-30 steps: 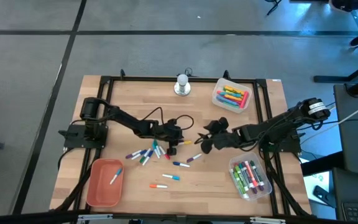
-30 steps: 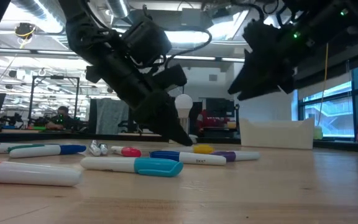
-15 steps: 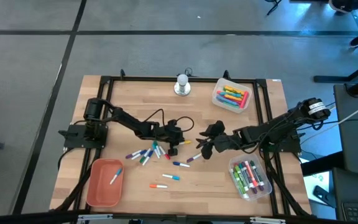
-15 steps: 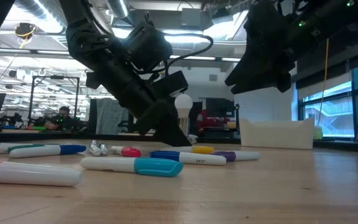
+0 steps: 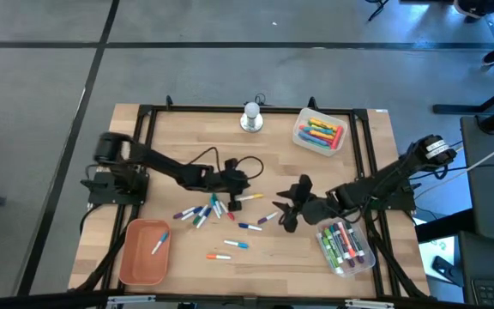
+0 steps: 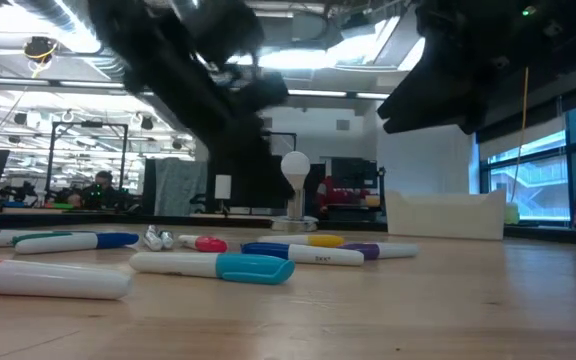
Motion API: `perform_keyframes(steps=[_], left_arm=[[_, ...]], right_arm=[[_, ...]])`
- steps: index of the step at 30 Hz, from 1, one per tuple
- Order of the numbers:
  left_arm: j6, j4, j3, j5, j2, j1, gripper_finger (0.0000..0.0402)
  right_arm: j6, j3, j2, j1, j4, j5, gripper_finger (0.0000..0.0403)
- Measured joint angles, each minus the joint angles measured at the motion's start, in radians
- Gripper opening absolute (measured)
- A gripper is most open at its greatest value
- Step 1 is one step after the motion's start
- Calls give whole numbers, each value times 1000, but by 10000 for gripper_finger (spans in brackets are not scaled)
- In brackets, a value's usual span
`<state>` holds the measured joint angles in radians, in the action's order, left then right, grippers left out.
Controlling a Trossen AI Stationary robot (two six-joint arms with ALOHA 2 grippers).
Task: Pick & Place Markers
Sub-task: Put the small yellow highlighter pen into the orange bin
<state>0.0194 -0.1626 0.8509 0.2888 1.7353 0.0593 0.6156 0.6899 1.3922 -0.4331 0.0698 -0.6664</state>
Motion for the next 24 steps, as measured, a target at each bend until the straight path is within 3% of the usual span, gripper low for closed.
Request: perform_keyframes(steps=[6, 14, 16, 20, 22, 24], left_arm=[[213, 426, 0, 88, -258, 117, 1], [642, 811, 0, -32, -459, 342, 8], [683, 868, 0, 71, -475, 387, 8], [766, 918, -19, 391, -479, 406, 20], [766, 919, -40, 432, -476, 368, 36], [718, 920, -70, 407, -475, 315, 57]], right_arm=[[6, 0, 0, -19, -23, -30, 165], [58, 0, 0, -19, -54, -13, 164], [58, 0, 0, -19, -53, -14, 164], [65, 0, 0, -19, -42, -14, 164], [65, 0, 0, -19, -27, -14, 164], [60, 0, 0, -19, -21, -14, 164]])
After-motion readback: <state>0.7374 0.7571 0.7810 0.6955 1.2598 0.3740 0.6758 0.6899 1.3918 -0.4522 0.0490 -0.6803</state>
